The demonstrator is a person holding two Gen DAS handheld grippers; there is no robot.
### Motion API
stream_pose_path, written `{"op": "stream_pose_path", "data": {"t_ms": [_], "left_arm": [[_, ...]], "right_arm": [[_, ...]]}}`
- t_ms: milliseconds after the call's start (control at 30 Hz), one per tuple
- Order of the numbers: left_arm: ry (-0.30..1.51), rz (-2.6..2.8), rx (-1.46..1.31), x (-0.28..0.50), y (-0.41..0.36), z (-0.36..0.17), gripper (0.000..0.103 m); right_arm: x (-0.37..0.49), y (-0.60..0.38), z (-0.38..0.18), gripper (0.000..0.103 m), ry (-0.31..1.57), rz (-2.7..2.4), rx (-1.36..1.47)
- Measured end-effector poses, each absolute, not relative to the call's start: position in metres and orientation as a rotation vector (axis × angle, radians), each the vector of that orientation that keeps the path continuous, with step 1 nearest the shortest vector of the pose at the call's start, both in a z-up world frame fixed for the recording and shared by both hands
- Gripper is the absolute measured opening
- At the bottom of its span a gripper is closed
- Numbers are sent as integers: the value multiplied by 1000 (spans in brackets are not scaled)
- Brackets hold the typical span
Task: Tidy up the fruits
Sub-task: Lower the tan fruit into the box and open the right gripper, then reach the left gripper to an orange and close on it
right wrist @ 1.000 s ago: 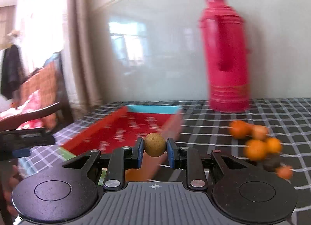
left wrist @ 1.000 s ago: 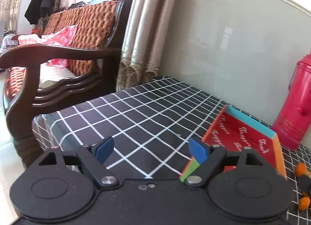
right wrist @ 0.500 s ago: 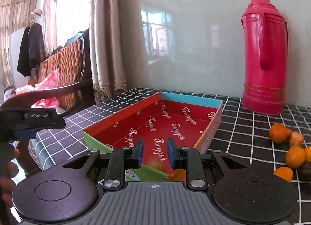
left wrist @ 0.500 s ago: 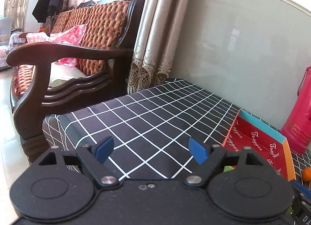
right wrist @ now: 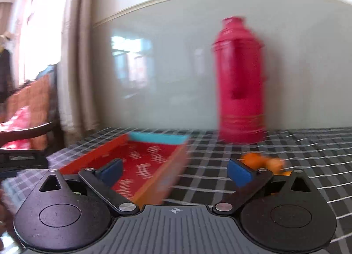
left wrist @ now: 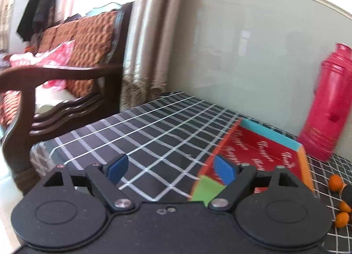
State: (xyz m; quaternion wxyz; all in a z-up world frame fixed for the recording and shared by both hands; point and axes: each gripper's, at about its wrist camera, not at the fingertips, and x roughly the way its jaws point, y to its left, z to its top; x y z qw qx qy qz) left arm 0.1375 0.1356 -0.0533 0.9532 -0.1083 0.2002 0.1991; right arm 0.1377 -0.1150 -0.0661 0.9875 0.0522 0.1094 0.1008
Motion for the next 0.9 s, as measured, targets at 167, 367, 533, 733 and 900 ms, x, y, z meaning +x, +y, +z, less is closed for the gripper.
{"op": "stream_pose_path", "data": {"t_ms": [167, 367, 533, 733, 900], "left_arm": [[361, 280, -136, 143, 89, -48, 79], [298, 86, -35, 144, 22, -46, 90], [325, -78, 41, 152, -31, -59, 89], [412, -188, 92, 173, -71, -79, 78], [484, -234, 96, 191, -88, -94, 68]], "right_arm": [[128, -144, -69, 103, 213, -5, 89], [127, -189, -75, 103, 255, -270, 60], [126, -223, -82, 103, 333, -499, 40], [114, -247, -90, 103, 326, -649, -11], [110, -264, -93, 103, 322, -709, -12]]}}
